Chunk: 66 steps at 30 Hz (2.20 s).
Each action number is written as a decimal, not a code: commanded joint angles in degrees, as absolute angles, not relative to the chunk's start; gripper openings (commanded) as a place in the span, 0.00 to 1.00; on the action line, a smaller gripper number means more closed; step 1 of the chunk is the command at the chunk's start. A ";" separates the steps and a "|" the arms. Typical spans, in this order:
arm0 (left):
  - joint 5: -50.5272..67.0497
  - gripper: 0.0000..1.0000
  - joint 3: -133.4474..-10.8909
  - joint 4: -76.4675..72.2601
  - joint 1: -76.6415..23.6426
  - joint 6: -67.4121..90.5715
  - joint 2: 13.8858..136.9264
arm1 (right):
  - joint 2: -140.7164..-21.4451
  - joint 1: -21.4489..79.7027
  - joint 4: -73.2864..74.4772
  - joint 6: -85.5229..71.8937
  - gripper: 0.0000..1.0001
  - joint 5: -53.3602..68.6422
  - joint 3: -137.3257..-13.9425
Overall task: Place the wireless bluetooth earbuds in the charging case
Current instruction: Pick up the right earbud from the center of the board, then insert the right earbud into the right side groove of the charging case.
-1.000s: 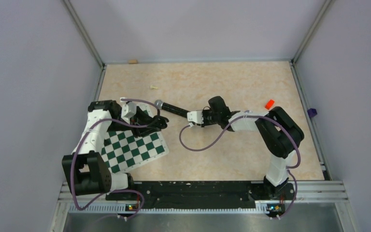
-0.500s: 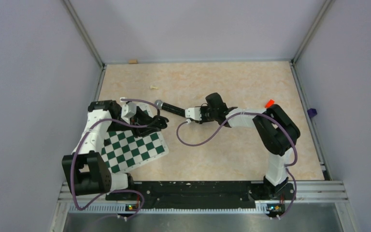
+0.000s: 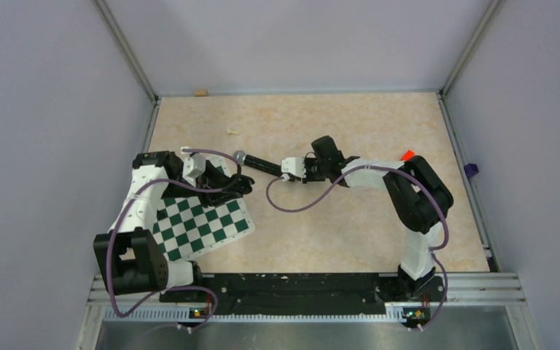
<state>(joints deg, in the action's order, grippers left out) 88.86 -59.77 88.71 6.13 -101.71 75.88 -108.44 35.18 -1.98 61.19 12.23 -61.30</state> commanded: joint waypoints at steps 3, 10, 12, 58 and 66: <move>94.84 0.00 -59.77 90.96 6.59 -101.98 75.60 | -108.90 31.82 9.48 53.83 0.21 17.54 -67.00; 95.00 0.00 -59.77 90.90 6.69 -101.96 75.73 | -107.35 31.45 10.76 52.02 0.15 19.83 -67.77; 94.99 0.00 -59.77 90.97 6.68 -101.87 75.66 | -107.36 31.38 10.08 51.55 0.15 19.75 -67.76; 68.16 0.00 -65.47 41.22 -15.15 -40.67 75.02 | -65.34 33.65 30.71 26.71 0.01 51.61 -71.44; 68.65 0.00 -66.65 35.84 -19.75 -34.98 76.68 | -67.08 39.09 29.95 24.71 0.00 49.31 -70.10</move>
